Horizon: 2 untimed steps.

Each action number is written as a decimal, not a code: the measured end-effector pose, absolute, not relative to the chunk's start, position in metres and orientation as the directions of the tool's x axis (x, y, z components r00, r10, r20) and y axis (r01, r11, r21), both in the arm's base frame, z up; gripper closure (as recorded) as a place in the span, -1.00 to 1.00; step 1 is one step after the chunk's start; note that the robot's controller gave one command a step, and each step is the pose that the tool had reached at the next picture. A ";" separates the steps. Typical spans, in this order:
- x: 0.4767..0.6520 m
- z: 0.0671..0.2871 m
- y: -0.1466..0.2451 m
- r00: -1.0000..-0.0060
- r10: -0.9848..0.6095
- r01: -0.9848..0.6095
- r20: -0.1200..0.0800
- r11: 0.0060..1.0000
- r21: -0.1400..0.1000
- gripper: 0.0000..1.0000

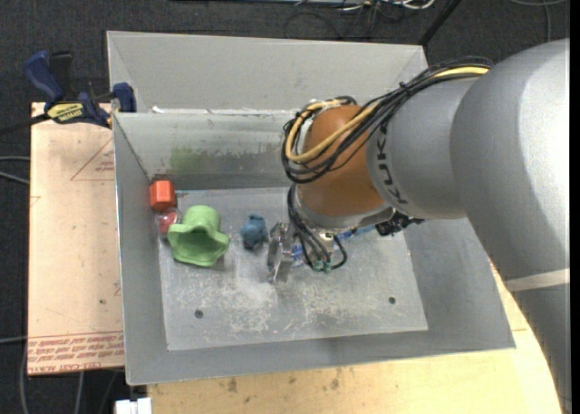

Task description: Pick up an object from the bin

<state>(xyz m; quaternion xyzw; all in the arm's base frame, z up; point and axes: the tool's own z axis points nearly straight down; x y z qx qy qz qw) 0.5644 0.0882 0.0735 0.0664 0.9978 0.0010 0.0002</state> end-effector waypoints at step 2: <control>0.646 0.082 0.123 -0.983 0.184 0.184 -0.008 0.983 0.005 -1.00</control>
Offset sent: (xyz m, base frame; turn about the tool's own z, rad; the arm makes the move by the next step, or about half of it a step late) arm 0.0000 0.0000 0.0000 0.0000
